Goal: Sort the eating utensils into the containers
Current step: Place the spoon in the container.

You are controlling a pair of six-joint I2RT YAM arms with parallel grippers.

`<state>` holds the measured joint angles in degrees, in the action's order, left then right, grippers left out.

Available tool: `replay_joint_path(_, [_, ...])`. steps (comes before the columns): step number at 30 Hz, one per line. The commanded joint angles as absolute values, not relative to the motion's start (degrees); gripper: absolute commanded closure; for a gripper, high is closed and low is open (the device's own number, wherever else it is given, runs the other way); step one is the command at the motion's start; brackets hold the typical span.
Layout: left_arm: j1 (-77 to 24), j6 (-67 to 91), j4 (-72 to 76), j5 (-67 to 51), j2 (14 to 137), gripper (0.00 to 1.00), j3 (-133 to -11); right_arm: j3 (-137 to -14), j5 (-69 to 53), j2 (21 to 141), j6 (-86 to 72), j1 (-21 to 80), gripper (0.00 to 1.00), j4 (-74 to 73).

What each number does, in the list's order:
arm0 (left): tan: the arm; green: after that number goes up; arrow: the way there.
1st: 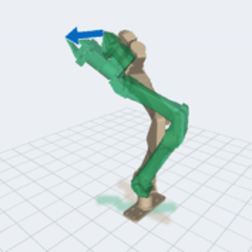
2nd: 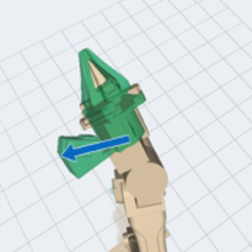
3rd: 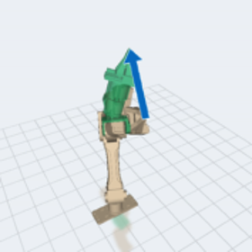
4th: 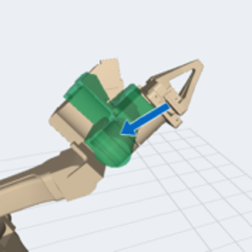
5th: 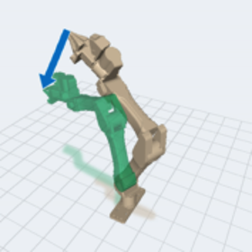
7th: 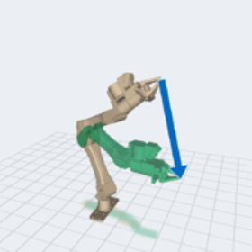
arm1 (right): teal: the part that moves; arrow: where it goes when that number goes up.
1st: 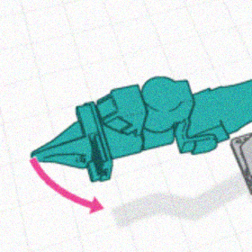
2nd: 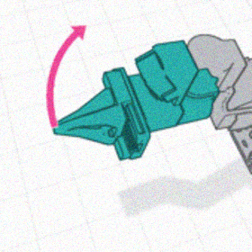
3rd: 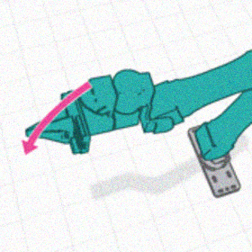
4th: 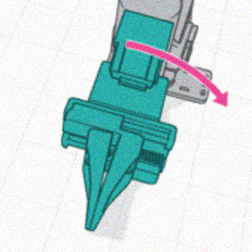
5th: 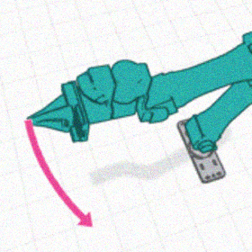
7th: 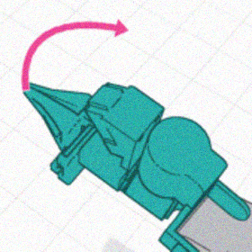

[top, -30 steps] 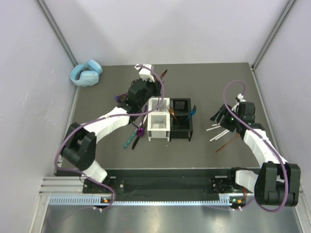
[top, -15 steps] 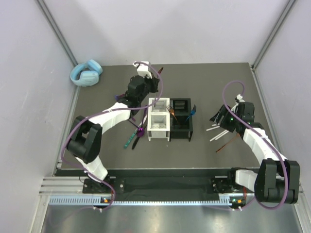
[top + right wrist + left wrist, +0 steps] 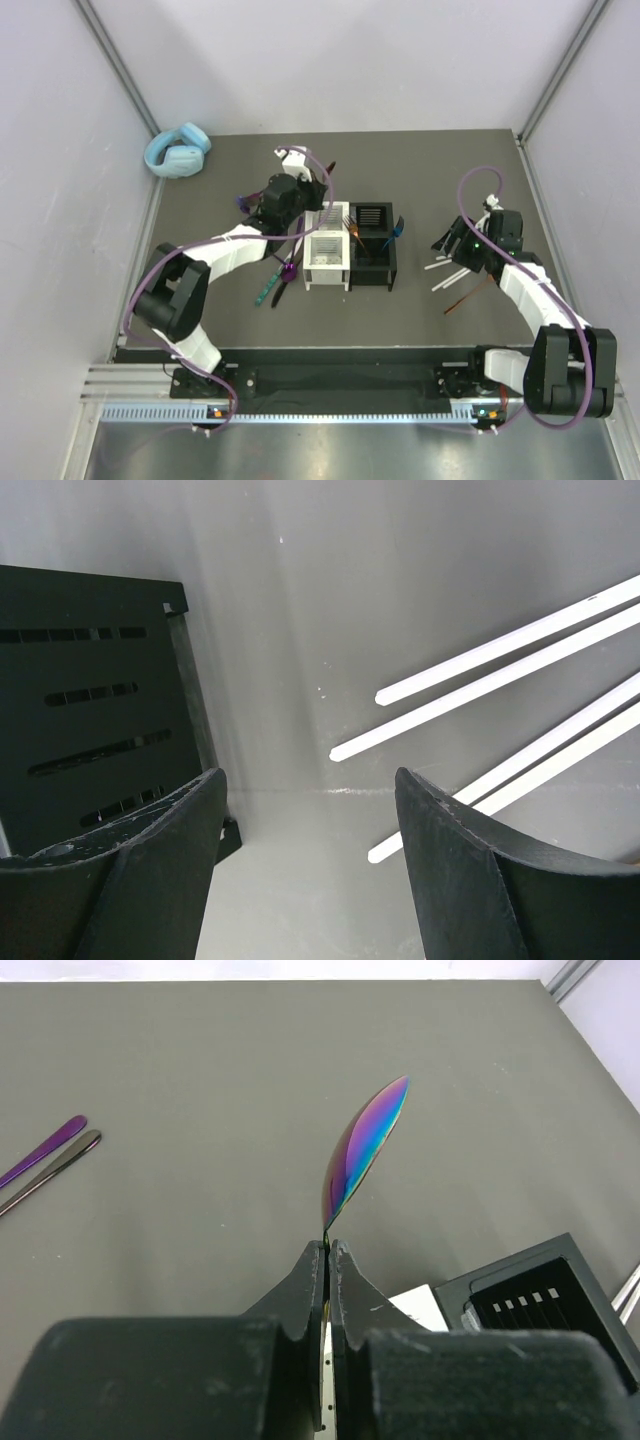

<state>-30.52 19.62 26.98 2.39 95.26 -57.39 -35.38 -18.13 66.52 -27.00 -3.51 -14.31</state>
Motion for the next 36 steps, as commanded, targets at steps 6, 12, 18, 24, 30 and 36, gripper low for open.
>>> replay_joint_path(6, [-32.17,21.18,29.44,1.76,90.44,0.92,-55.11,-37.09,-18.90,66.09,-26.54,-3.60,0.31,-12.13])
replay_joint_path(12, [-32.17,21.53,28.48,1.85,88.69,0.87,-53.09,-37.35,-18.98,66.36,-26.72,-3.60,0.31,-12.04])
replay_joint_path(18, [-32.34,21.45,27.51,1.93,87.10,0.79,-50.98,-37.53,-18.98,66.45,-26.72,-3.60,0.31,-12.04])
replay_joint_path(24, [-32.26,20.92,27.07,2.64,85.87,0.76,-49.92,-37.27,-18.81,66.44,-26.81,-3.60,0.31,-11.95])
replay_joint_path(30, [-32.26,20.57,27.07,3.43,85.17,0.76,-49.75,-37.00,-18.72,66.09,-26.89,-3.60,0.31,-11.87])
replay_joint_path(36, [-32.26,20.57,26.81,4.13,84.47,0.76,-49.66,-36.83,-18.72,65.66,-26.72,-3.60,0.31,-11.86])
